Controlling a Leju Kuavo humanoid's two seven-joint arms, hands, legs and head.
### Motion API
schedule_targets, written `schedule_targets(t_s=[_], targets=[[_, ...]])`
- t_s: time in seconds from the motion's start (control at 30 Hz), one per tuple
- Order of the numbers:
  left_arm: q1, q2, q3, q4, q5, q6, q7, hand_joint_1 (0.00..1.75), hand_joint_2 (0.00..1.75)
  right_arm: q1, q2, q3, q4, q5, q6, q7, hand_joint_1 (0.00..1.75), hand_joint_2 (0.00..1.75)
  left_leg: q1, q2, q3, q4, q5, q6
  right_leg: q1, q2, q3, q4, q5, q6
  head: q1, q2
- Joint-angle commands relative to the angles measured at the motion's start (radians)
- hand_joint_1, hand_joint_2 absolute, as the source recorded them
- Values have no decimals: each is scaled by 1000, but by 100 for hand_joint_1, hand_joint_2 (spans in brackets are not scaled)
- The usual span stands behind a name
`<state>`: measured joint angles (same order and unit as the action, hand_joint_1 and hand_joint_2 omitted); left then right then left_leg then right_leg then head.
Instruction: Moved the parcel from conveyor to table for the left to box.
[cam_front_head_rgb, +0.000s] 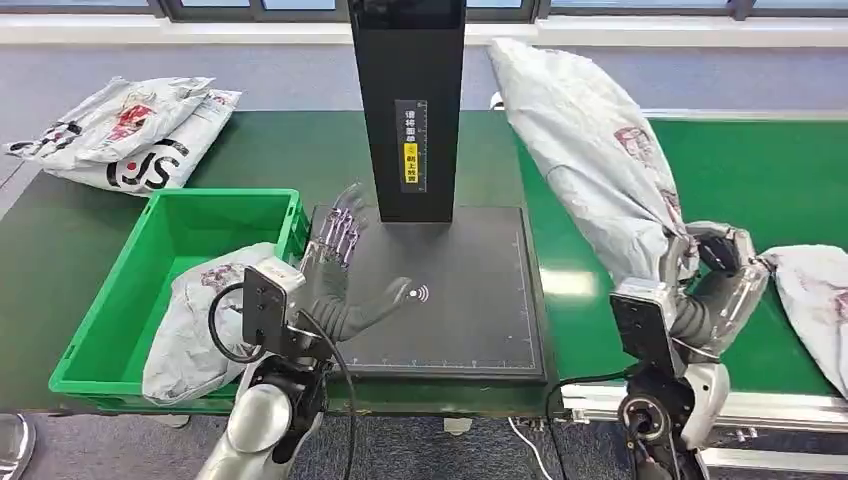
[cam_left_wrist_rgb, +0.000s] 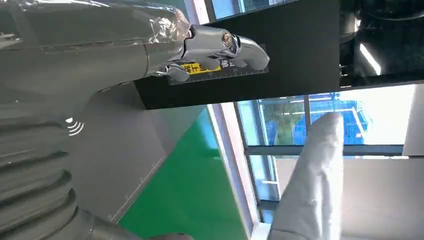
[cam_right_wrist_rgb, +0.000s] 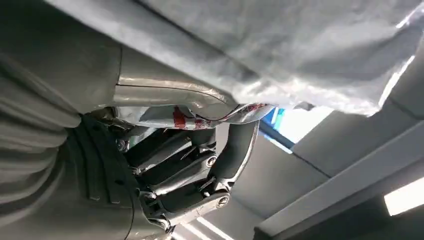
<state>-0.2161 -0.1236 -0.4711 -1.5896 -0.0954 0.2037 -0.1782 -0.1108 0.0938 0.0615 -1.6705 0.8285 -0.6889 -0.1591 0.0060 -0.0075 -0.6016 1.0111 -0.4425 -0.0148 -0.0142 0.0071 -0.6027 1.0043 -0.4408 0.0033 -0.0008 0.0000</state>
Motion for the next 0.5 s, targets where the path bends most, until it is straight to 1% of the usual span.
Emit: schedule_targets(t_s=[0.03, 0.07, 0.1, 0.17, 0.5], targets=[[-117, 21, -26, 95, 38, 12, -12, 0, 175, -203, -8, 208, 275, -8, 138, 61, 175, 175, 1, 5, 1, 0, -1, 0, 1, 4, 0, -1, 1, 0, 0, 0], [-130, 21, -30, 99, 45, 11, -10, 0, 175, -230, 1, 230, 343, -11, 149, 57, 175, 175, 1, 6, 3, -1, 0, 0, 1, 5, 1, -2, 2, -1, 0, 0], [-130, 21, -30, 99, 45, 11, -10, 0, 175, -230, 1, 230, 343, -11, 149, 57, 175, 175, 1, 6, 2, -1, 0, 0, 1, 4, 1, -1, 2, -1, 0, 0], [-141, 22, -38, 102, 51, 10, -8, 0, 175, -253, 3, 264, 399, -13, 160, 56, 175, 175, 1, 4, 3, -2, 0, 0, 1, 3, 1, -2, 2, -1, 0, 0], [-138, 23, -40, 103, 51, 10, -8, 0, 175, -253, -3, 262, 395, -13, 161, 56, 175, 175, 0, 1, 2, -1, 1, -1, 1, 1, 1, -1, 1, -1, 0, 0]])
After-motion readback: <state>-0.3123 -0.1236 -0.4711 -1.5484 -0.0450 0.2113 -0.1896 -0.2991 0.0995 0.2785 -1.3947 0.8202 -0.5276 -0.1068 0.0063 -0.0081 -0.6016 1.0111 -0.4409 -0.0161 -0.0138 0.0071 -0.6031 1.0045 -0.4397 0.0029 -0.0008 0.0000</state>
